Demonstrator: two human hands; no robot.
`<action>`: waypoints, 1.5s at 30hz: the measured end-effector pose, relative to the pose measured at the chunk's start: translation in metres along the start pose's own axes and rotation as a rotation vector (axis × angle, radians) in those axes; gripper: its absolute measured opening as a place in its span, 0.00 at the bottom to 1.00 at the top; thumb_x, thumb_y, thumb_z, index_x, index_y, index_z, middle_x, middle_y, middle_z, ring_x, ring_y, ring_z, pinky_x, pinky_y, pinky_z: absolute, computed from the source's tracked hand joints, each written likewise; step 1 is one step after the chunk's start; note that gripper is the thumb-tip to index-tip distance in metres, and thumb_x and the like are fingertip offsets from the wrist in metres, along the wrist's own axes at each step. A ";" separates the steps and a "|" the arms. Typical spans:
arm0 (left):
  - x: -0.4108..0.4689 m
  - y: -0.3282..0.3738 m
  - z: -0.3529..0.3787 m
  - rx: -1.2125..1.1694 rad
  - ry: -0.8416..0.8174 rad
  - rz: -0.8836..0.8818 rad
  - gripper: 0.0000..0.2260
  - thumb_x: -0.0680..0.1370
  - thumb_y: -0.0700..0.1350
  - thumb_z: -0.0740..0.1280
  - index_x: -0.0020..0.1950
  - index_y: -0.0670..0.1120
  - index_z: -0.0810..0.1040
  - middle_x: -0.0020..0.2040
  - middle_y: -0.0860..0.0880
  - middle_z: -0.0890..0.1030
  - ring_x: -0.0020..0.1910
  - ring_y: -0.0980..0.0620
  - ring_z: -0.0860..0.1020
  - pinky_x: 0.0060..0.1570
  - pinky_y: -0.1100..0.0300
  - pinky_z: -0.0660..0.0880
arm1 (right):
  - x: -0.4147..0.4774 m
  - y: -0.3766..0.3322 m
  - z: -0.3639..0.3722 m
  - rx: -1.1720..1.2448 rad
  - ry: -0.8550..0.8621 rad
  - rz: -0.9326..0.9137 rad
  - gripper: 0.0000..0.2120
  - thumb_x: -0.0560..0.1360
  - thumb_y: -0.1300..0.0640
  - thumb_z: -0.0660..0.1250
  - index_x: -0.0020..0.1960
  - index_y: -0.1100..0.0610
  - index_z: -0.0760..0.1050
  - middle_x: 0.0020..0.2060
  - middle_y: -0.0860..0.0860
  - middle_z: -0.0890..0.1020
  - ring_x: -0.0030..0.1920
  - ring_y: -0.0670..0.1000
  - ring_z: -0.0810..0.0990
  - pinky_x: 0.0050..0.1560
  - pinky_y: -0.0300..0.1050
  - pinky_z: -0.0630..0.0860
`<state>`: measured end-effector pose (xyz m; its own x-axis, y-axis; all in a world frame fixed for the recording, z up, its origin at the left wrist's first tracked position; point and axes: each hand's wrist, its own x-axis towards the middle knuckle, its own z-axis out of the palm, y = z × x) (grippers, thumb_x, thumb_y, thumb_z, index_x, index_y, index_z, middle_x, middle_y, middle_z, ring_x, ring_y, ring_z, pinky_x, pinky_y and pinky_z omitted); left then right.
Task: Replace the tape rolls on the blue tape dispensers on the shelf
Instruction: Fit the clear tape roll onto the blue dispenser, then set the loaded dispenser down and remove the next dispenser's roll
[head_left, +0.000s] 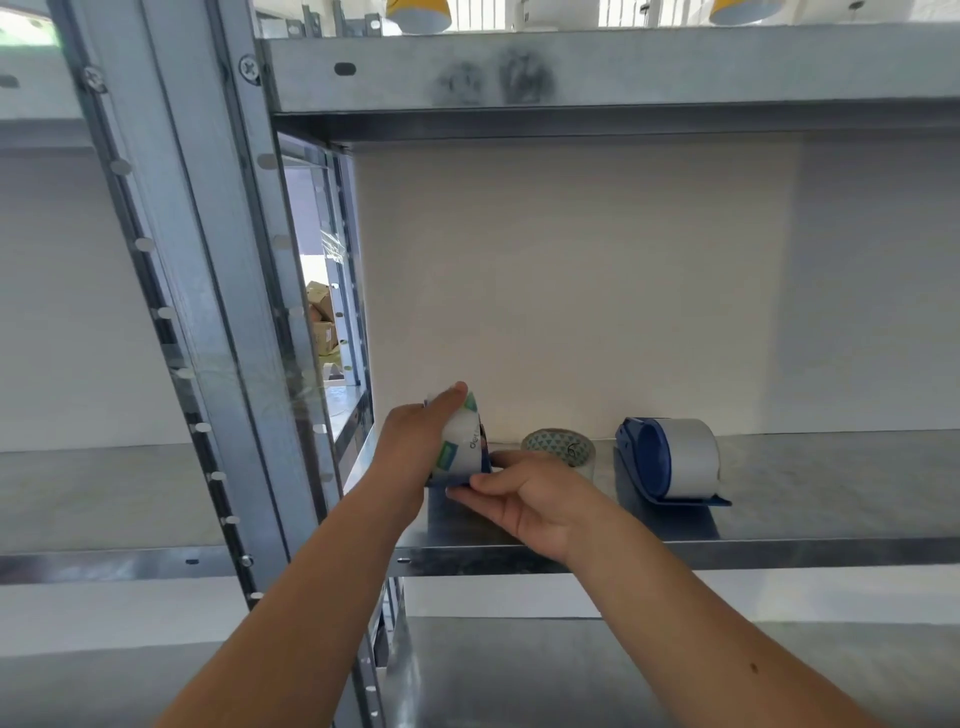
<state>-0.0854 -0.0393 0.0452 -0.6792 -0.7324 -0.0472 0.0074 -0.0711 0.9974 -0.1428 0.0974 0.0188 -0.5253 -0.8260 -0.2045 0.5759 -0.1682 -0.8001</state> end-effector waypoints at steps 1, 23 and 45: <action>0.001 -0.003 -0.001 0.017 -0.004 -0.008 0.20 0.70 0.64 0.75 0.46 0.47 0.85 0.33 0.49 0.87 0.31 0.50 0.87 0.32 0.59 0.81 | 0.002 0.003 0.001 -0.012 0.014 0.010 0.18 0.76 0.80 0.62 0.65 0.71 0.76 0.62 0.67 0.82 0.64 0.64 0.81 0.64 0.54 0.79; -0.032 -0.030 -0.014 0.457 0.160 0.312 0.41 0.61 0.84 0.59 0.34 0.44 0.79 0.26 0.49 0.80 0.24 0.57 0.77 0.26 0.55 0.74 | -0.038 -0.011 -0.014 -0.600 0.214 -0.025 0.33 0.73 0.64 0.78 0.73 0.65 0.66 0.34 0.61 0.87 0.32 0.58 0.87 0.32 0.47 0.83; -0.126 -0.023 0.080 0.531 -0.185 1.020 0.07 0.77 0.51 0.70 0.55 0.55 0.82 0.54 0.62 0.80 0.57 0.63 0.78 0.57 0.72 0.72 | -0.119 -0.071 -0.081 -0.460 0.416 -0.611 0.04 0.76 0.63 0.73 0.45 0.57 0.86 0.33 0.56 0.85 0.27 0.53 0.80 0.25 0.42 0.74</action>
<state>-0.0592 0.1088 0.0329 -0.6327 -0.1731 0.7548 0.3339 0.8185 0.4676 -0.1724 0.2512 0.0540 -0.8976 -0.3832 0.2178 -0.1448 -0.2102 -0.9669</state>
